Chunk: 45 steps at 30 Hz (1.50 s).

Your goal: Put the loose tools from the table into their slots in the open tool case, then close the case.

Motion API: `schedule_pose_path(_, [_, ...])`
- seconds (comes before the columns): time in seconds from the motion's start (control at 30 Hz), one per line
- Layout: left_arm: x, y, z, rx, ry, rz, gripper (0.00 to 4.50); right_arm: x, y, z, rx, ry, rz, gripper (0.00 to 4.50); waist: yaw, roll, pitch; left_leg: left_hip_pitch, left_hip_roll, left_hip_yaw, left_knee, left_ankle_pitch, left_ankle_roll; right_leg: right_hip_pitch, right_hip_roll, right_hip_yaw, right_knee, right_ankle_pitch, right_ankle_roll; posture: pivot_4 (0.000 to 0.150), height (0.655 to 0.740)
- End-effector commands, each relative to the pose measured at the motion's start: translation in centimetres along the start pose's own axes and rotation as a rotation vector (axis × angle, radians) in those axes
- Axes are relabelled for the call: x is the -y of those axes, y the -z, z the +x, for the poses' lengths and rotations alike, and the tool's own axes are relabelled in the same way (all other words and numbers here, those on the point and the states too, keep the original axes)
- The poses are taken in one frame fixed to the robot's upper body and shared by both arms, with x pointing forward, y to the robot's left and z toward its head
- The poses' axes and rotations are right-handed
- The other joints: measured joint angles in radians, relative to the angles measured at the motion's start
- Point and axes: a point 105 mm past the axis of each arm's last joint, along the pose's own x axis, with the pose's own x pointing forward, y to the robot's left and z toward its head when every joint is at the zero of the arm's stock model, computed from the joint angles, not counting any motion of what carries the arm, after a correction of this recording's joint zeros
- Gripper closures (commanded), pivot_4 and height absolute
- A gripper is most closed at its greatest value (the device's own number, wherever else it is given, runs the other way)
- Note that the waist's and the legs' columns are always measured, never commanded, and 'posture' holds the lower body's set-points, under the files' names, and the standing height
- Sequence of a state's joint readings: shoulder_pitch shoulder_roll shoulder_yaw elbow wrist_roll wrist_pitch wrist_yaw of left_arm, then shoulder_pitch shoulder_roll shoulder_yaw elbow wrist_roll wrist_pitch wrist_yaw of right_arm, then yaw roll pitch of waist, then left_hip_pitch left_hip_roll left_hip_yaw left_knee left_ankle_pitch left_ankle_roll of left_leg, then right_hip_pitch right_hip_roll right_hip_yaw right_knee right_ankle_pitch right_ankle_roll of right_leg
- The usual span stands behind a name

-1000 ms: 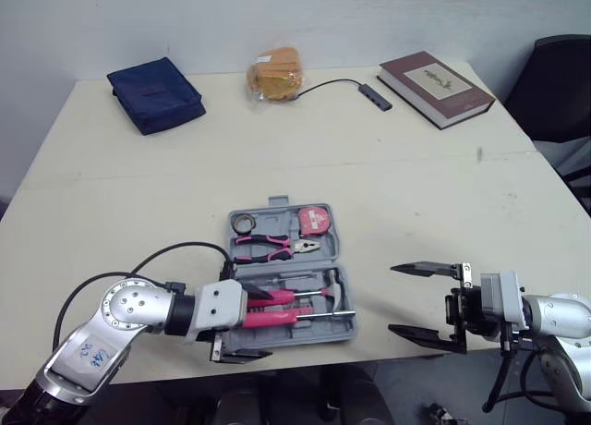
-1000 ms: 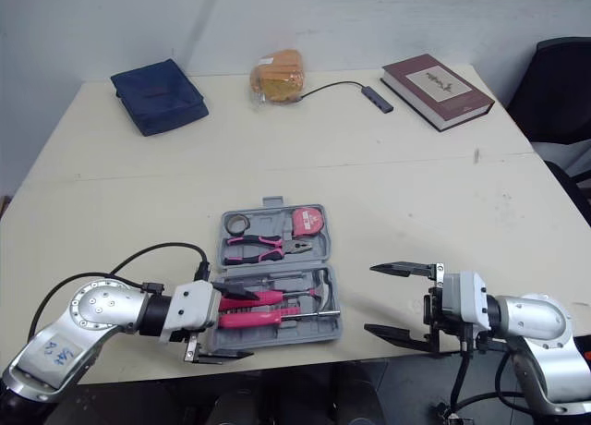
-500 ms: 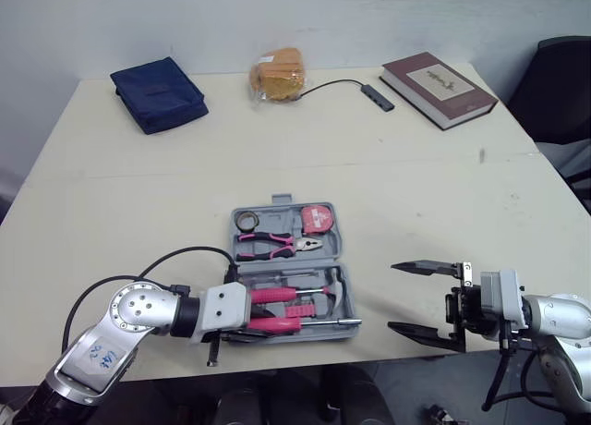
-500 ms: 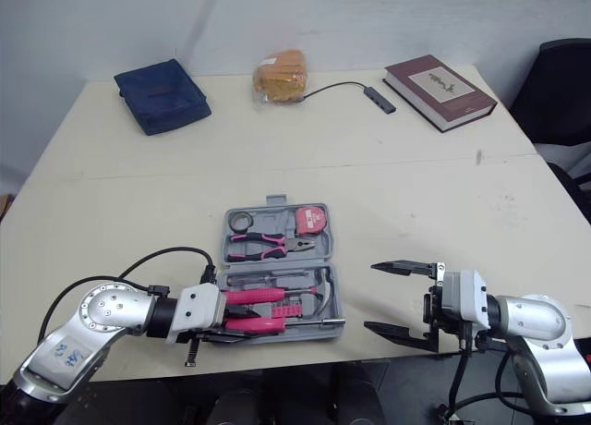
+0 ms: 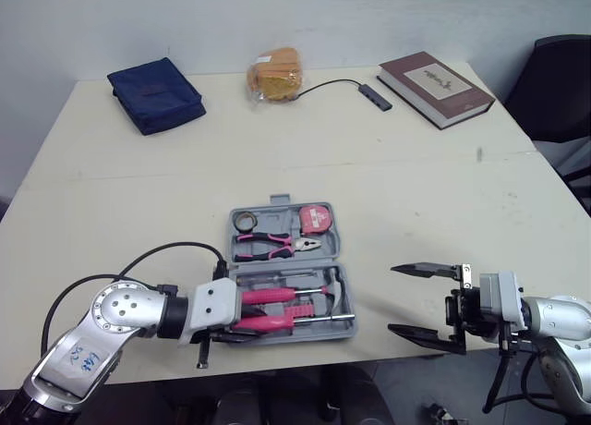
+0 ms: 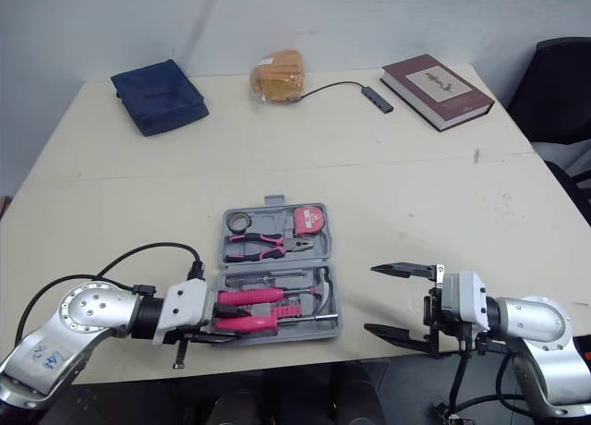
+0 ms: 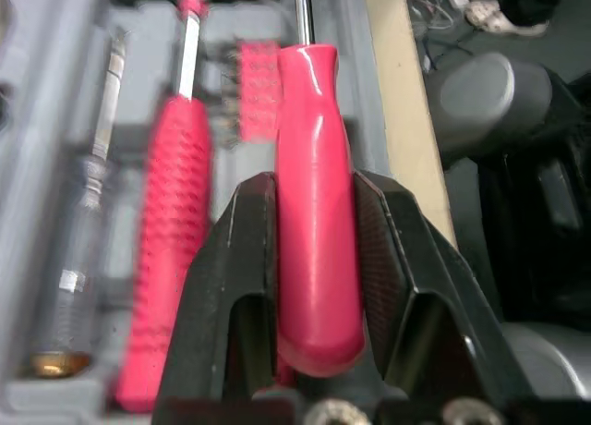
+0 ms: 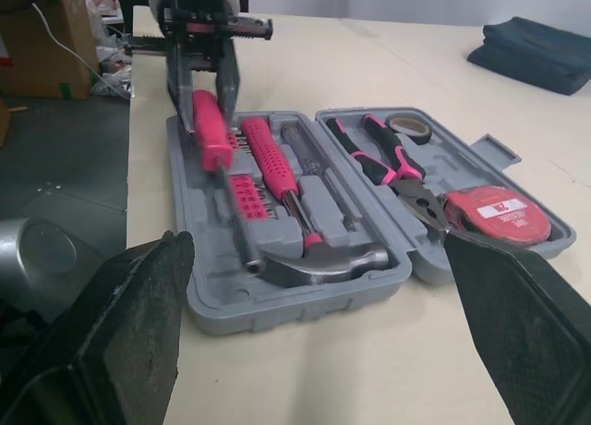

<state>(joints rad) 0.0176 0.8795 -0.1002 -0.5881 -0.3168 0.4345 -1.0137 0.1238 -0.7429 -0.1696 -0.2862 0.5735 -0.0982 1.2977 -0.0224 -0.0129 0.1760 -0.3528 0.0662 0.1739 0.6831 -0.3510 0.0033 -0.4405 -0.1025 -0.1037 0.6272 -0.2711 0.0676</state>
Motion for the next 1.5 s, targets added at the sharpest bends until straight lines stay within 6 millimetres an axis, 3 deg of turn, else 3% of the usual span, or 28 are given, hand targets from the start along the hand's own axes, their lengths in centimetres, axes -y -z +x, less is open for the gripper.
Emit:
schedule_pose_path(0.03, [0.3, 0.3, 0.2, -0.044, -0.008, -0.001, 3.96, 0.0, -0.9, 0.2, 0.015, -0.016, -0.035, 0.0, 0.0, 0.0, 0.0, 0.0, 0.0, 0.0, 0.0, 0.0, 0.0, 0.0, 0.0, 0.0, 0.0, 0.0, 0.0, 0.15, 0.74])
schedule_pose_path(0.3, [0.7, 0.8, 0.3, -0.069, 0.012, -0.025, 3.96, 0.0, -1.0, 0.2, 0.018, -0.019, -0.035, 0.0, 0.0, 0.0, 0.0, 0.0, 0.0, 0.0, 0.0, 0.0, 0.0, 0.0, 0.0, 0.0, 0.0, 0.0, 0.0, 0.15, 0.74])
schedule_pose_path(0.37, [1.0, 0.2, 0.4, -0.03, 0.021, -0.014, 2.91, 0.0, -1.0, 0.2, 0.018, -0.018, -0.036, 0.0, 0.0, 0.0, 0.0, 0.0, 0.0, 0.0, 0.0, 0.0, 0.0, 0.0, 0.0, 0.0, 0.0, 0.0, 0.0, 0.15, 0.74])
schedule_pose_path(0.53, [0.4, -0.8, -0.1, 0.034, -0.009, 0.047, 0.86, 0.1, -0.9, 0.2, 0.018, -0.015, -0.038, 0.0, -0.001, 0.0, 0.0, 0.0, 0.0, 0.0, 0.0, 0.0, 0.0, 0.0, 0.0, 0.0, 0.0, 0.0, 0.0, 0.15, 0.74])
schedule_pose_path(0.77, [0.4, -2.8, -0.8, 0.236, 0.003, 0.069, 0.86, 0.5, -0.9, 0.4, 0.028, 0.007, -0.036, 0.0, -0.001, 0.0, 0.0, 0.0, 0.0, 0.0, 0.0, 0.0, 0.0, 0.0, 0.0, 0.0, 0.0, 0.0, 0.0, 0.15, 0.74])
schedule_pose_path(0.83, [0.2, -3.1, -0.4, 0.303, -0.014, 0.066, 1.41, 0.5, -0.9, 0.4, 0.034, 0.019, -0.031, 0.0, -0.001, 0.0, 0.0, 0.0, 0.0, 0.0, 0.0, 0.0, 0.0, 0.0, 0.0, 0.0, 0.0, 0.0, 0.0, 0.15, 0.74])
schedule_pose_path(0.9, [0.0, -2.1, 0.4, 0.263, -0.02, 0.047, 2.12, 0.4, -0.8, 0.3, 0.032, 0.023, -0.027, 0.0, -0.001, 0.0, 0.0, 0.0, 0.0, 0.0, 0.0, 0.0, 0.0, 0.0, 0.0, 0.0, 0.0, 0.0, 0.0, 0.15, 0.74])
schedule_pose_path(0.93, [0.0, -1.3, 0.7, 0.225, -0.017, 0.034, 2.71, 0.3, -0.8, 0.3, 0.03, 0.025, -0.025, 0.0, 0.0, 0.0, 0.0, 0.0, -0.001, 0.0, 0.0, 0.0, 0.0, 0.001, 0.0, 0.0, 0.0, 0.0, 0.0, 0.15, 0.74])
schedule_pose_path(1.0, [0.0, -0.5, 1.1, 0.192, -0.012, 0.033, 3.32, 0.3, -0.7, 0.2, 0.027, 0.028, -0.023, 0.0, -0.001, 0.0, 0.0, 0.001, -0.002, 0.0, 0.0, 0.0, 0.0, 0.001, 0.0, 0.0, 0.0, 0.0, 0.0, 0.15, 0.74])
schedule_pose_path(1.07, [0.1, -0.5, 1.5, 0.206, -0.005, 0.037, 4.38, 0.3, -0.6, 0.1, 0.022, 0.034, -0.019, 0.0, -0.001, 0.0, 0.0, 0.0, -0.001, 0.0, 0.0, 0.0, 0.0, 0.001, 0.0, 0.0, 0.0, 0.0, 0.0, 0.15, 0.74])
schedule_pose_path(1.37, [0.6, 1.2, 2.6, 0.152, 0.017, -0.025, 4.48, 0.4, 0.8, -1.2, -0.021, 0.078, 0.016, 0.0, -0.001, 0.0, -0.001, 0.001, 0.0, 0.0, 0.0, 0.0, 0.0, 0.001, 0.0, 0.0, 0.0, 0.0, 0.0, 0.15, 0.74])
schedule_pose_path(1.5, [1.1, 3.9, 3.7, 0.042, -0.003, -0.107, 4.48, -0.1, 1.2, -1.7, -0.039, 0.097, 0.031, 0.0, 0.005, 0.004, -0.003, 0.003, 0.0, -0.001, 0.0, -0.001, 0.001, 0.004, -0.001, -0.001, -0.001, 0.0, 0.0, 0.15, 0.74])
